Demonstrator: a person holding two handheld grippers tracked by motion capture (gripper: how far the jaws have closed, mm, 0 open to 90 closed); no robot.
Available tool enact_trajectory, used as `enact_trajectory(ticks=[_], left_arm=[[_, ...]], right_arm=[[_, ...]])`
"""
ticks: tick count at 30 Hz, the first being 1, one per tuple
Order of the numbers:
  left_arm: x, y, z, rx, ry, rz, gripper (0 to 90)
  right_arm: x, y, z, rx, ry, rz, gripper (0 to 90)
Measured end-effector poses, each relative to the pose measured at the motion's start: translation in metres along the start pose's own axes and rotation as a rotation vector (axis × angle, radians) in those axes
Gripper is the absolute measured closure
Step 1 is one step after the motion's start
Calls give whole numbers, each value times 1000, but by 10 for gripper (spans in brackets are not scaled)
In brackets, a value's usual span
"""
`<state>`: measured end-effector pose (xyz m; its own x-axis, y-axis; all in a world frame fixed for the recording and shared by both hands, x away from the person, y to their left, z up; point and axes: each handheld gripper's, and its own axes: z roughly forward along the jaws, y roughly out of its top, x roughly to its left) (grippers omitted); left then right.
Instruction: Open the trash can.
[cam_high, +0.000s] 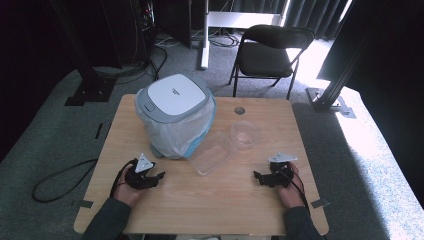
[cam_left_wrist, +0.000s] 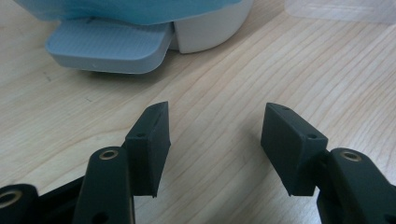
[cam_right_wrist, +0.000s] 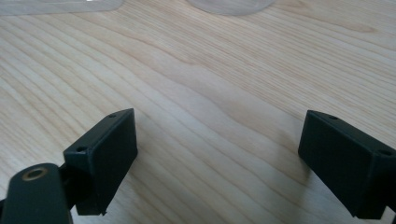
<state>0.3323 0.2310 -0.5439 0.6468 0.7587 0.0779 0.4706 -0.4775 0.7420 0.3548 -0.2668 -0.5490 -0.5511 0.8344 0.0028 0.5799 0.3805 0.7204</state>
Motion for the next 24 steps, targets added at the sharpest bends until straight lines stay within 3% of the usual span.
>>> enact_trajectory(ticks=[2,12,16,24], left_arm=[[5,0,0,14,-24,-56,390],[5,-1,0,21,-14,-76,369],[4,-1,-2,26,-27,-78,411],[6,-1,-2,24,-35,-95,399]], right_arm=[[-2,-1,-1,1,-2,4,108],[-1,-1,-1,0,-6,6,108],[-1,-1,-1,-1,-10,8,108],[2,-1,-1,-1,-10,9,108]])
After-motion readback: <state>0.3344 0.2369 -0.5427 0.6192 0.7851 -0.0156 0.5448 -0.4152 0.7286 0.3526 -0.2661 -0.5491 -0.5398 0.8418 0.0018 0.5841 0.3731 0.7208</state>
